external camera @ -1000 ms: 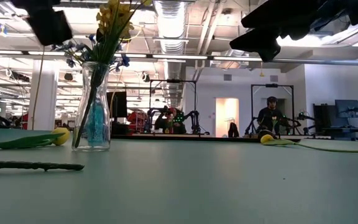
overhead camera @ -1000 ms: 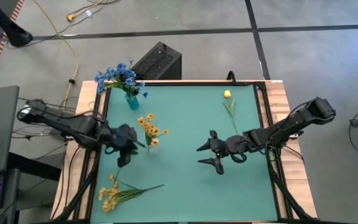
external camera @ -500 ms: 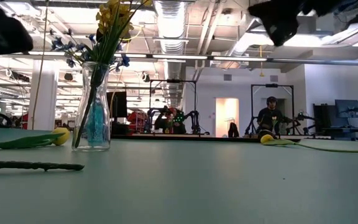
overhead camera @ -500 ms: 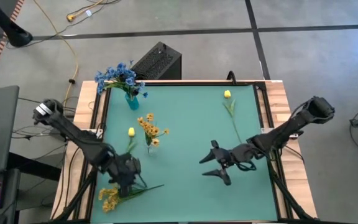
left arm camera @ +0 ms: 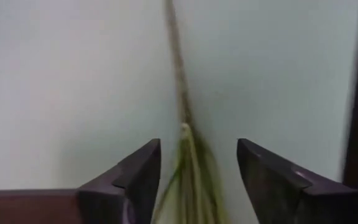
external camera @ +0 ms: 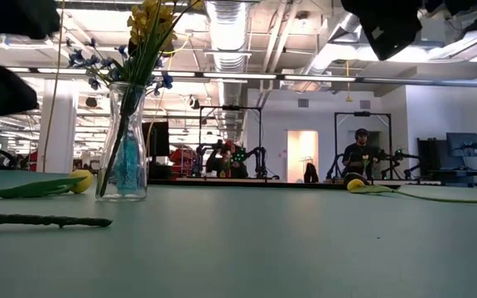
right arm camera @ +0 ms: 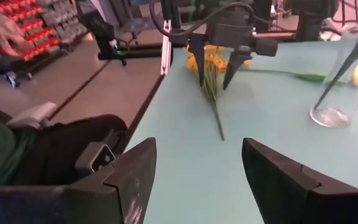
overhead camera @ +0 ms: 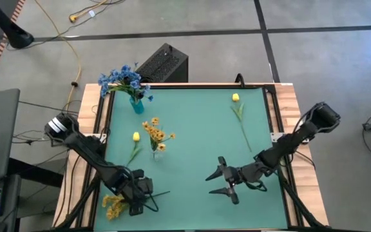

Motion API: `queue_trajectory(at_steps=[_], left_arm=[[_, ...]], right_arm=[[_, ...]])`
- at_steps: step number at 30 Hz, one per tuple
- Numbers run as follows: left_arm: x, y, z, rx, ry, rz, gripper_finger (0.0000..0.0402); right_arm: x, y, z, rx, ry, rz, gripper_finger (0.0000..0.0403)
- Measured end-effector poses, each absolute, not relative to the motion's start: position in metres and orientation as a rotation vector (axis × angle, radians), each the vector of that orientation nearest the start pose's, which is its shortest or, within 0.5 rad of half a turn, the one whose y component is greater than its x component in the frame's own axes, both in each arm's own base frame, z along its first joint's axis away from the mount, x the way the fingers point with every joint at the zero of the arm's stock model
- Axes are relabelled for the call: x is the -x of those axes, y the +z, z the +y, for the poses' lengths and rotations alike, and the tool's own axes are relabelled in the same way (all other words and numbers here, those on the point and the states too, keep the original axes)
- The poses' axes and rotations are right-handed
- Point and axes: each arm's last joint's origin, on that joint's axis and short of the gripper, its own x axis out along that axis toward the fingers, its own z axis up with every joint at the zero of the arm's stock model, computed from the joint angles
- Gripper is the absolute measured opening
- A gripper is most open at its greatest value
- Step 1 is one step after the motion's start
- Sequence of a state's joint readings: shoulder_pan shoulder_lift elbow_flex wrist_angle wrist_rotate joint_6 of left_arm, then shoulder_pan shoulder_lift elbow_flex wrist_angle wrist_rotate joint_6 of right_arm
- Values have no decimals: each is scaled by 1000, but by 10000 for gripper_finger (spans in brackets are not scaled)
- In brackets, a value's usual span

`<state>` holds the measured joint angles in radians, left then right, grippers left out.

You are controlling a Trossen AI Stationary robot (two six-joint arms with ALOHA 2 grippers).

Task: Sort flowers into vase by color
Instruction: Put the yellow flowers into the transparent vase

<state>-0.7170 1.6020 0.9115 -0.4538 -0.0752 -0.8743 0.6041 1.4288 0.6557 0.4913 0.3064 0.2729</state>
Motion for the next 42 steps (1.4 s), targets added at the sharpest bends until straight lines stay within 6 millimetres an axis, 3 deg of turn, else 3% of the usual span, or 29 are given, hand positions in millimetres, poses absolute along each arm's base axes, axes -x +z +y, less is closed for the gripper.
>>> queue_trajectory(at_steps=[6,10,18,22,27,32,37,42], left_arm=[[-230,152,-198,335,-27,1229,237],[-235,142,-205,399,-73,1256,240],[-235,134,-207,284,-86,1239,236],[-235,133,-206,237,-86,1222,197],[-236,132,-205,241,-39,1206,103],[-244,141,-210,192,-47,1148,14],[-261,168,-218,158,-97,1097,25],[-271,209,-224,61,-100,1117,22]], right_arm=[[-257,204,175,-147,283,324,264],[-261,201,187,-133,304,348,264],[-260,208,204,-119,349,365,264],[-257,208,207,-117,361,363,264],[-258,209,206,-116,358,362,264],[-262,209,201,-115,342,357,264],[-263,208,199,-114,332,362,264],[-263,208,199,-115,334,359,264]])
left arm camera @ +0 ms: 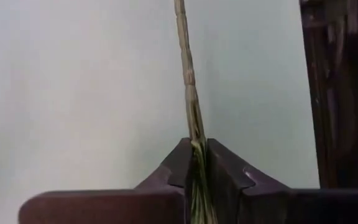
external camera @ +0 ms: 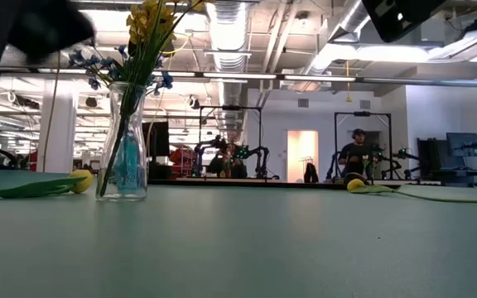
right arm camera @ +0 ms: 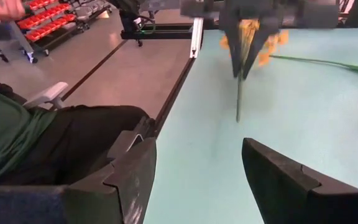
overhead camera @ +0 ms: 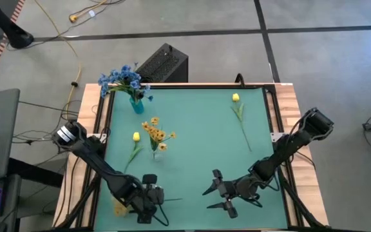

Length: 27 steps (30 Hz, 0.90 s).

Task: Sort flowers into vase by color
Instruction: Put the yellow flowers into the transparent vase

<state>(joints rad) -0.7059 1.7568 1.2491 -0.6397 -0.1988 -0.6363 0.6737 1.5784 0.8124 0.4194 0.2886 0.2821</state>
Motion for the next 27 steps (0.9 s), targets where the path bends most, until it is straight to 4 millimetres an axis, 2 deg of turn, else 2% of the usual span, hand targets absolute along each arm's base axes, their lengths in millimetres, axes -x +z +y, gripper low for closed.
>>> queue_trajectory(at_steps=[6,10,13,16,19,22,27], left_arm=[[-272,260,-232,-136,-35,1007,6],[-268,279,-244,-332,-40,877,3],[-268,282,-248,-377,8,788,2],[-268,280,-249,-308,110,722,2],[-268,273,-251,-207,188,645,1],[-271,265,-254,-146,171,603,1],[-275,258,-258,-33,119,574,1]], right_arm=[[-268,208,200,-122,283,295,264],[-281,194,204,-103,267,228,264],[-291,187,201,-51,259,165,264],[-299,186,202,37,279,125,264],[-306,185,213,134,323,108,264],[-316,183,226,218,343,87,264],[-333,183,245,453,364,53,264]])
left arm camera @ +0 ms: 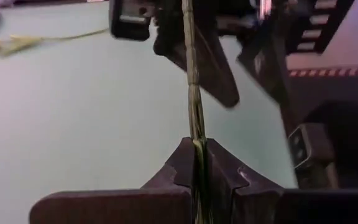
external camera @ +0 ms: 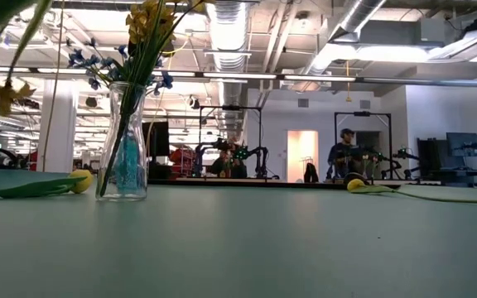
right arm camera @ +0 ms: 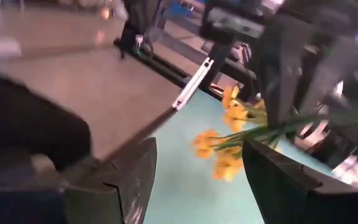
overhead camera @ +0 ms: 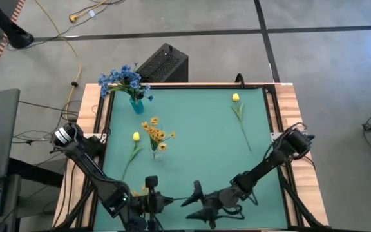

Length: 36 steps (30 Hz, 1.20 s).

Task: Sort flowers into vase by color
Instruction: Put the yellow flowers into the transparent vase

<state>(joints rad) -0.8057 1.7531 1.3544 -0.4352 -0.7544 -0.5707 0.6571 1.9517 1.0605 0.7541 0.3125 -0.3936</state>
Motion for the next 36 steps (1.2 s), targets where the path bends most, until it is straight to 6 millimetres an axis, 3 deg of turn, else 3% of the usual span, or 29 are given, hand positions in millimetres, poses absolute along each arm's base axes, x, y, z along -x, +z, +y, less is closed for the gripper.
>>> queue_trajectory(at_steps=[4,9,16,31,36], left_arm=[[-277,258,-255,122,173,569,0],[-282,257,-245,229,236,618,0],[-297,253,-225,424,234,754,20],[-304,252,-216,422,233,772,10],[-304,252,-216,419,228,777,11]], right_arm=[[-330,192,266,731,340,127,264],[-312,195,287,1055,171,284,264],[-297,197,295,1446,15,334,264],[-335,196,247,1497,-165,492,262],[-336,196,246,1497,-167,497,219]])
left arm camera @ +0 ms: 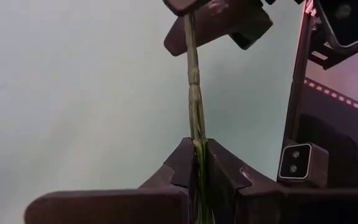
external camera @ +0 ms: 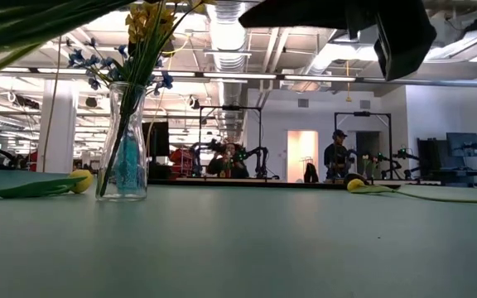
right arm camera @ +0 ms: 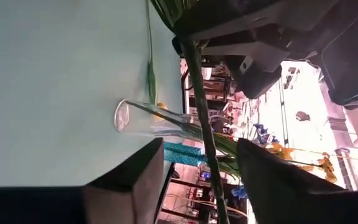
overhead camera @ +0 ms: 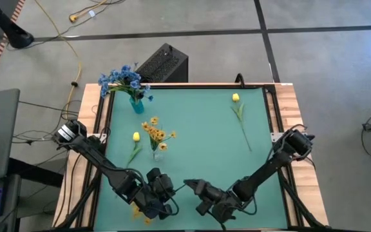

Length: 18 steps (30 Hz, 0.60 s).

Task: Sort flowers into vase by color
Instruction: Put the yellow flowers into the transparent vase

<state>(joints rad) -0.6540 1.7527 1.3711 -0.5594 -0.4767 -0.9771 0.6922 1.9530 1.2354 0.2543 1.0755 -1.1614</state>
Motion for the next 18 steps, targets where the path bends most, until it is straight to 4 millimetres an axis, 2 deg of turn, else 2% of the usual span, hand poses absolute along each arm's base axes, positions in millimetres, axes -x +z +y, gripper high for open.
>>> queue_trajectory(at_steps=[10,18], left_arm=[[-303,252,-217,413,203,799,11],[-303,251,-217,406,180,817,12]], right_arm=[[-339,196,242,1498,-175,507,82],[-341,194,239,1500,-140,509,30]])
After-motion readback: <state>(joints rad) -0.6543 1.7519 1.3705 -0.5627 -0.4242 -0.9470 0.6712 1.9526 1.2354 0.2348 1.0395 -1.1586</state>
